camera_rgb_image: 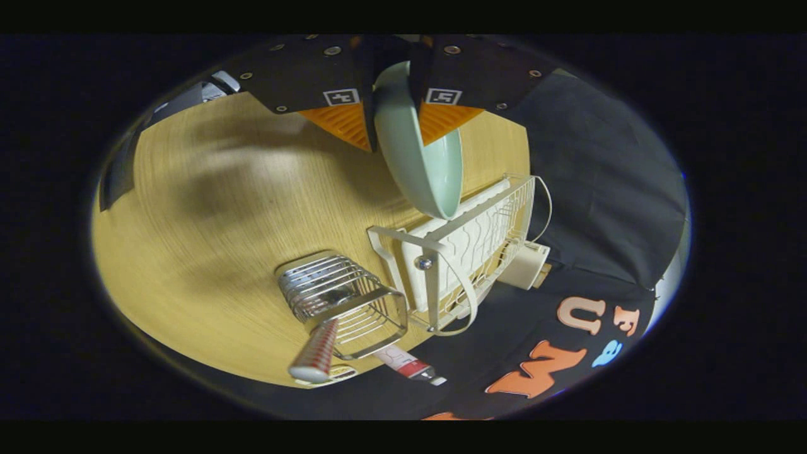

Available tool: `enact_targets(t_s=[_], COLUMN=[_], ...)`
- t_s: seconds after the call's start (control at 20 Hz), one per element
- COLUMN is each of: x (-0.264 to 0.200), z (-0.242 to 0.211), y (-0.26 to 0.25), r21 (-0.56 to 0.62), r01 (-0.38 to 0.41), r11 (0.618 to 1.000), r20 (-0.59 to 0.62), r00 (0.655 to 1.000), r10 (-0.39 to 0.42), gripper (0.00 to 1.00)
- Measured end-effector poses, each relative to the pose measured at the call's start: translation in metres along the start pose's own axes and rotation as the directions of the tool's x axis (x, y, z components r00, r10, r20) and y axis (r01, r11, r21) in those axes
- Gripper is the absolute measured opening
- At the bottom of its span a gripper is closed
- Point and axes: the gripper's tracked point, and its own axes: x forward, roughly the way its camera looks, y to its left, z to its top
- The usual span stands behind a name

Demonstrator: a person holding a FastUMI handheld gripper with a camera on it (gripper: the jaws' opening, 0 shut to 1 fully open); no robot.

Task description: Take the plate from the dish rack, then take the spoon from the basket and place it into the plate.

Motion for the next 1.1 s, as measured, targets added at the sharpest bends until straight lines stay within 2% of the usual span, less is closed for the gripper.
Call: enact_targets(t_s=[0.35,0.65,0.8,0.95,1.1], x=[0.015,-0.006,-0.026,-0.042,-0.058], z=[0.002,0.042,0.075,0.103,0.127], y=[0.004,-0.019,-0.03,-0.038,-0.036], r21=[0.017,-0.079,-0.153,-0.216,-0.263], r01=[-0.017,0.108,0.194,0.298,0.352], r11=[1.0,0.991,0.969,0.93,0.898], r20=[0.049,0.216,0.35,0.456,0.549], r00=[0.999,0.972,0.928,0.873,0.82], r10=[0.017,-0.089,-0.13,-0.173,-0.161], gripper=[0.24,0.36,0.36,0.36,0.4])
